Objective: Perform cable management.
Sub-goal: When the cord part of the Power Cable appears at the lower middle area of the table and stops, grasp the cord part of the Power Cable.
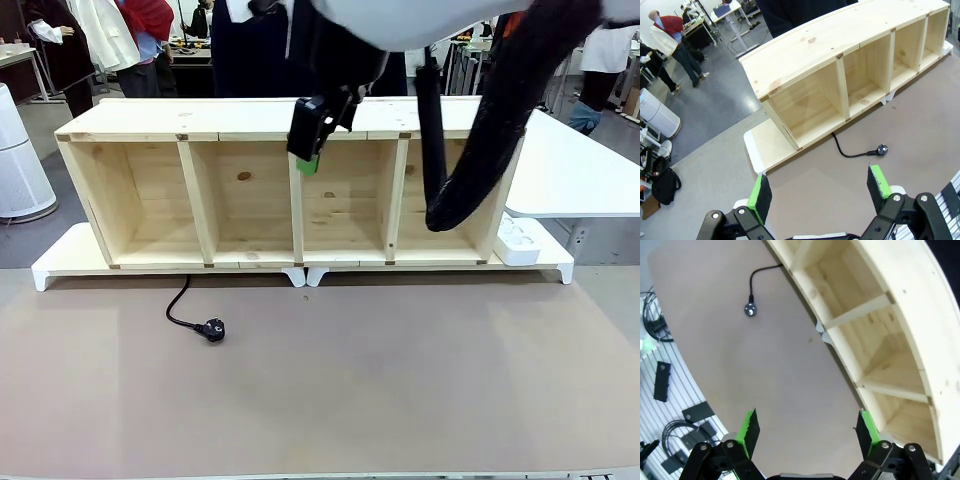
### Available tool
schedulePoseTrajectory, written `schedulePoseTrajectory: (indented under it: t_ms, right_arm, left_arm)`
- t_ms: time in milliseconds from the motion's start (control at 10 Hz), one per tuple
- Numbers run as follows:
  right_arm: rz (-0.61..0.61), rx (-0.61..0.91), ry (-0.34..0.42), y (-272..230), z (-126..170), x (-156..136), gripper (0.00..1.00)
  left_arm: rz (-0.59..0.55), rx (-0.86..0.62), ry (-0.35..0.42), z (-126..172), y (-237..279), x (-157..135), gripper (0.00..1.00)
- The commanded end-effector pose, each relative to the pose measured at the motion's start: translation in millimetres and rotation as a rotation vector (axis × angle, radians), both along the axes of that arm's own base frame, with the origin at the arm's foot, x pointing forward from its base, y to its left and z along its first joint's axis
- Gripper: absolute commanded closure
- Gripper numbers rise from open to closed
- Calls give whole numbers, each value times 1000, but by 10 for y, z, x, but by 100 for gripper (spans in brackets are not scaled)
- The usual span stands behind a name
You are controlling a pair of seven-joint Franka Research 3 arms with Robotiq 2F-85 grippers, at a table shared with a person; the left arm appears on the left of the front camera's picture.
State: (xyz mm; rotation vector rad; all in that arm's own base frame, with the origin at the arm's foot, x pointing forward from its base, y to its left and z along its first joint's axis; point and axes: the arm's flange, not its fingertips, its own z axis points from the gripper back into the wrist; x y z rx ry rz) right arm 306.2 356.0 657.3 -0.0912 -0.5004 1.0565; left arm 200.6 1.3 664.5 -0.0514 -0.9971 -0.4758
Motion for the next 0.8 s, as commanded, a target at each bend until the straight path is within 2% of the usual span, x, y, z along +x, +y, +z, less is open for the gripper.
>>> schedulePoseTrajectory:
  t_ms: [0, 200, 400, 500, 700]
  right_arm:
    - [5, -17, -5, 221, -53, 94, 0]
    - [92, 8, -68, 411, -278, 75, 0]
    - [142, 73, -96, 413, -266, -23, 0]
    - [93, 5, -45, 438, -238, 56, 0]
    - [93, 5, -45, 438, -238, 56, 0]
  left_arm:
    - [4, -17, -6, 8, -16, 11, 0]
    - [4, -17, -6, 8, -16, 11, 0]
    - [4, -17, -6, 8, -16, 11, 0]
    - [4, -17, -6, 8, -16, 11, 0]
    - [4, -17, -6, 8, -16, 11, 0]
